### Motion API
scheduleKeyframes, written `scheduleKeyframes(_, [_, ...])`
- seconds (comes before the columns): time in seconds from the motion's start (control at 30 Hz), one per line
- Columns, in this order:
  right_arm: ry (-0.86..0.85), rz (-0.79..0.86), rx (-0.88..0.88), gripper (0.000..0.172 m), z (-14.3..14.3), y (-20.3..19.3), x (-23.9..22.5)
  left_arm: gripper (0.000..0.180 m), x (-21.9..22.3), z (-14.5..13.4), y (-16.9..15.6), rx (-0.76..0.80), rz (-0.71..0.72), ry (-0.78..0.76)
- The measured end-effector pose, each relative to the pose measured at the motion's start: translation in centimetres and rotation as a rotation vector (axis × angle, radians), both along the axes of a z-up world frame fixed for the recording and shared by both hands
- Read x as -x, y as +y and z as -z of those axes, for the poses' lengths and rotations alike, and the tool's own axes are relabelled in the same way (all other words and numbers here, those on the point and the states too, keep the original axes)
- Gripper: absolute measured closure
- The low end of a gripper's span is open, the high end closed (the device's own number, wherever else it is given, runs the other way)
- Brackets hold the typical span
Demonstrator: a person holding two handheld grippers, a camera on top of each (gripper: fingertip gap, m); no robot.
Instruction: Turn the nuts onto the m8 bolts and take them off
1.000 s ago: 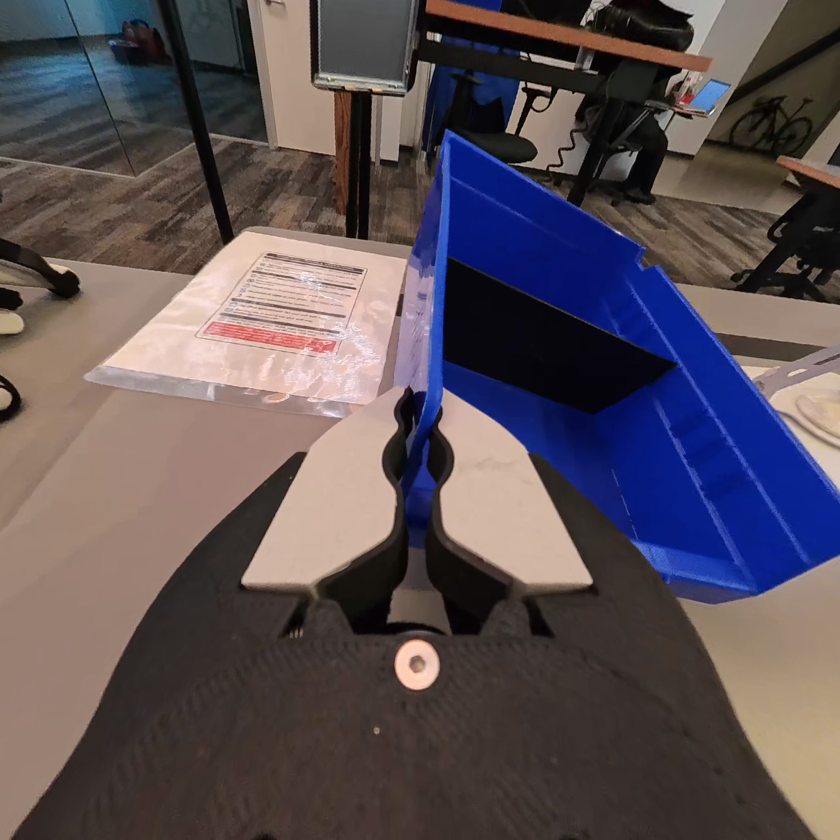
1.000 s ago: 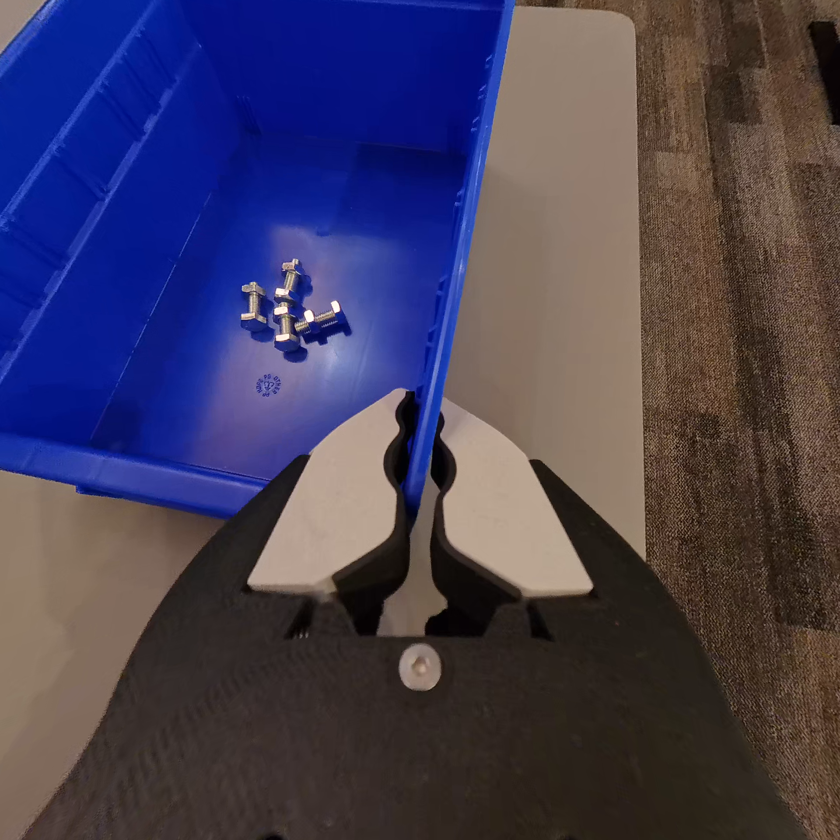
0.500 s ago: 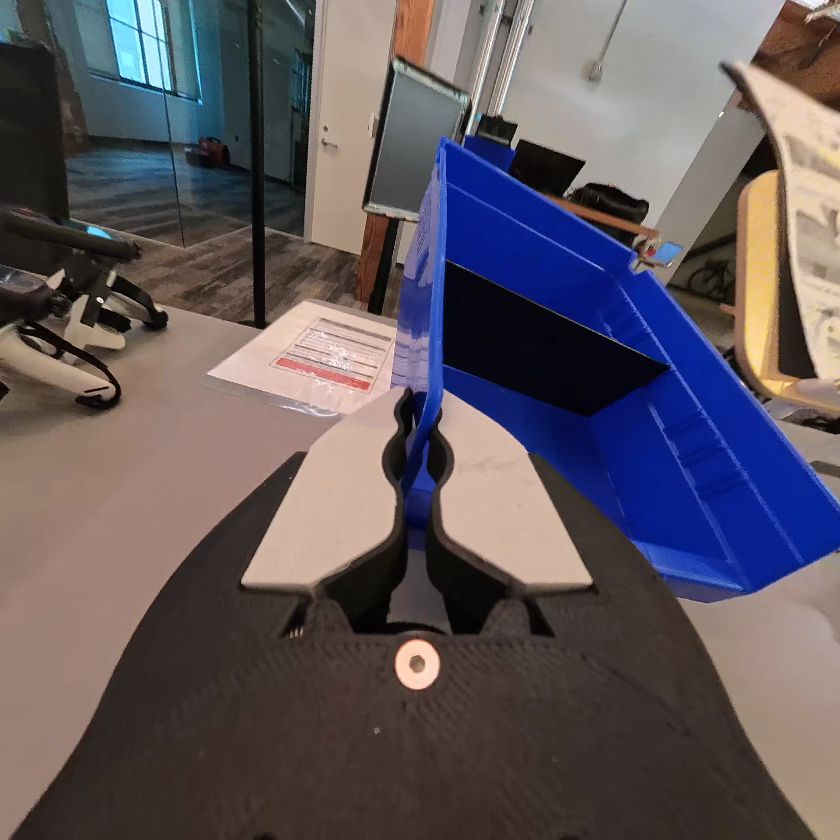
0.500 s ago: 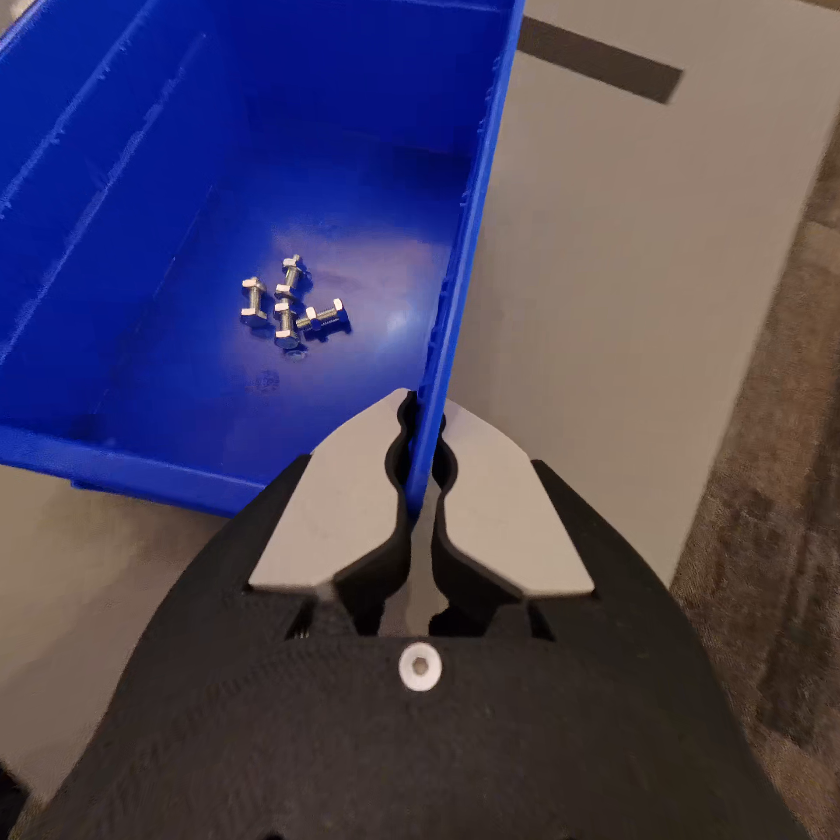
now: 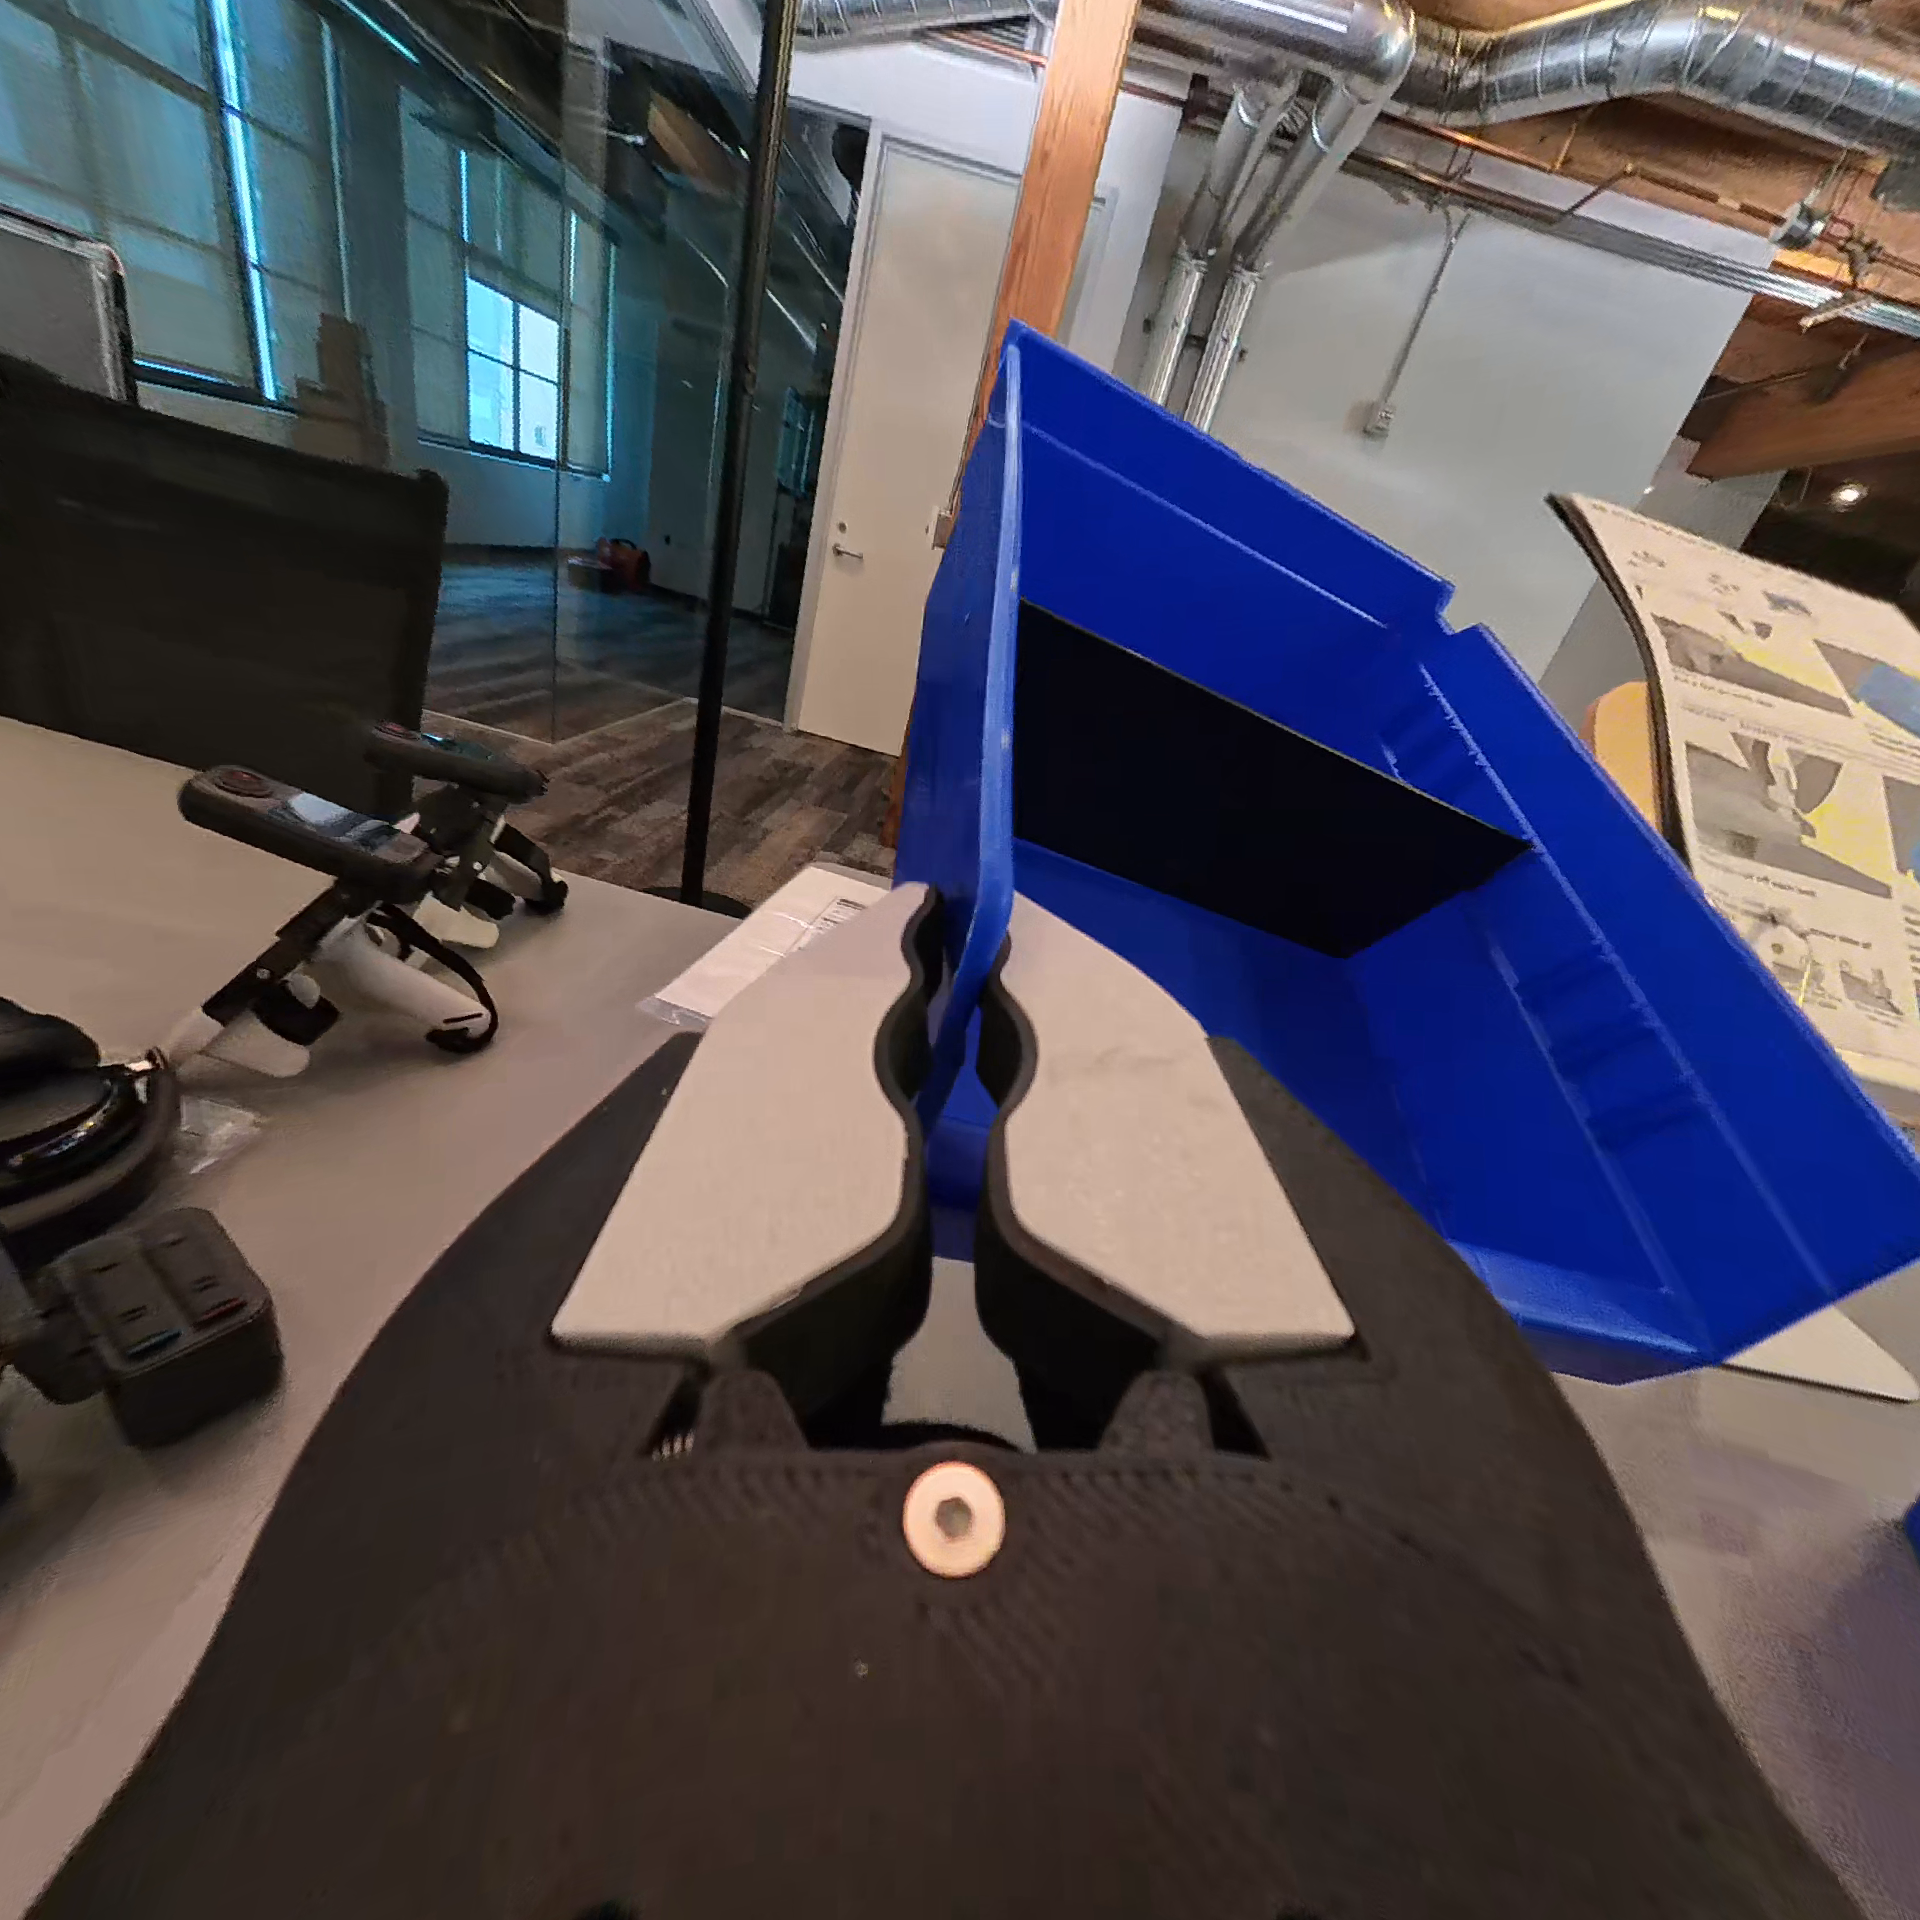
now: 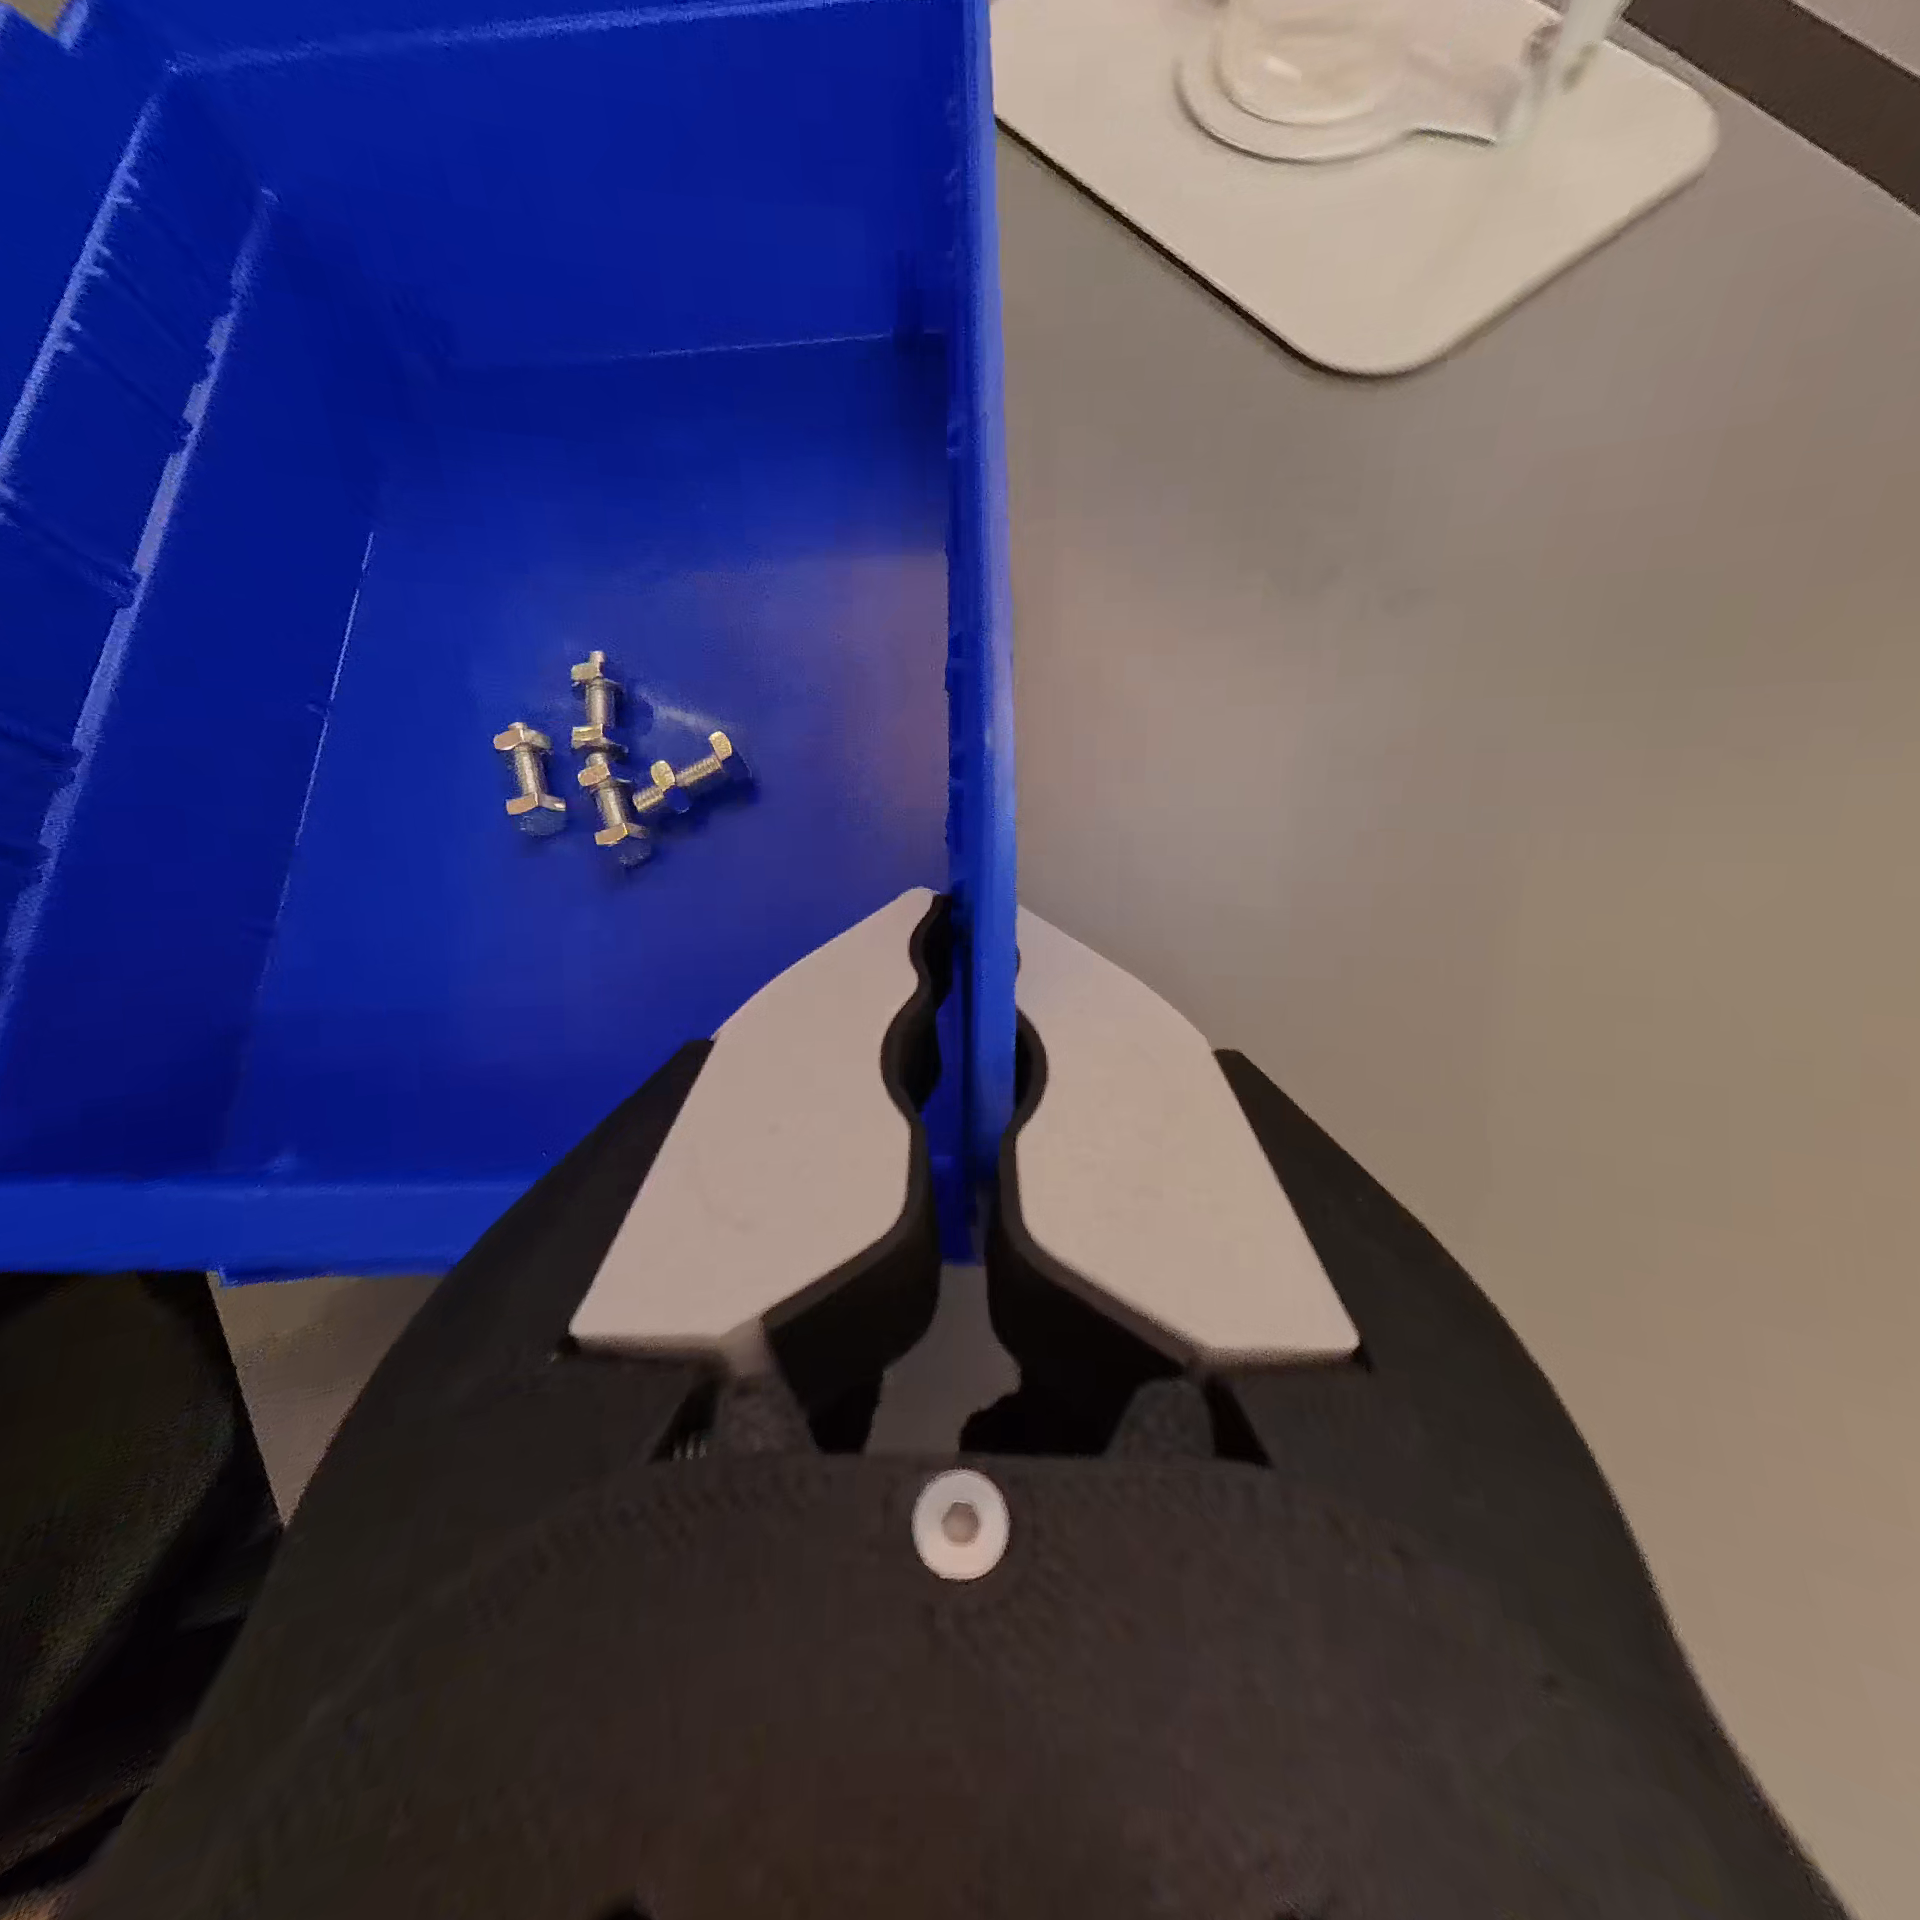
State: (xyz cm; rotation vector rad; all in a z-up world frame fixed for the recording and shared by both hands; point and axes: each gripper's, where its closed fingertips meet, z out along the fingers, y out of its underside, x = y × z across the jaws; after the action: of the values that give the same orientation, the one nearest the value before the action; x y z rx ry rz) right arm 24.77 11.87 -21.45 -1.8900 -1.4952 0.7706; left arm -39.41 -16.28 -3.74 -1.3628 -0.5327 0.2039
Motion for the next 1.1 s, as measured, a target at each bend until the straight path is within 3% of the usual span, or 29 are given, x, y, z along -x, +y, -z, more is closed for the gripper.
scheduleKeyframes(0.3, [0.005,-0.027,0.028,0.166,0.1,-1.3,14.6,0.177,1.1,-0.8,-2.4,-0.019,-0.036,-0.004])
scheduleKeyframes(0.53, [0.056,0.188,0.053,0.166,0.1,0.5,27.3,0.177,1.5,-1.2,-3.0,-0.028,-0.049,-0.012])
scheduleKeyframes(0.63, [0.153,0.291,0.088,0.165,-0.1,1.8,31.9,0.177,1.5,-1.6,-3.2,-0.029,-0.044,-0.012])
scheduleKeyframes(0.67, [0.193,0.294,0.153,0.163,-0.1,1.4,33.1,0.177,1.5,-1.7,-3.2,-0.026,-0.043,-0.011])
scheduleKeyframes(0.73, [0.205,0.256,0.283,0.13,0.8,-0.6,34.8,0.177,1.4,-1.9,-3.3,-0.018,-0.036,-0.004])
scheduleKeyframes(0.83, [0.171,0.239,0.102,0.11,0.8,-2.1,33.6,0.177,1.6,-2.1,-3.5,-0.016,-0.036,0.006])
scheduleKeyframes(0.9, [0.206,0.2,-0.084,0.114,-1.7,-2.8,32.1,0.177,1.8,-2.2,-3.6,-0.022,-0.043,0.012])
scheduleKeyframes(1.0, [0.212,-0.137,-0.352,0.138,-5.5,-8.5,33.3,0.177,2.0,-2.2,-3.5,-0.034,-0.04,0.014])
scheduleKeyframes(1.1, [0.002,-0.446,-0.524,0.136,-4.1,-13.4,36.8,0.177,2.2,-2.1,-3.4,-0.043,-0.044,0.007])
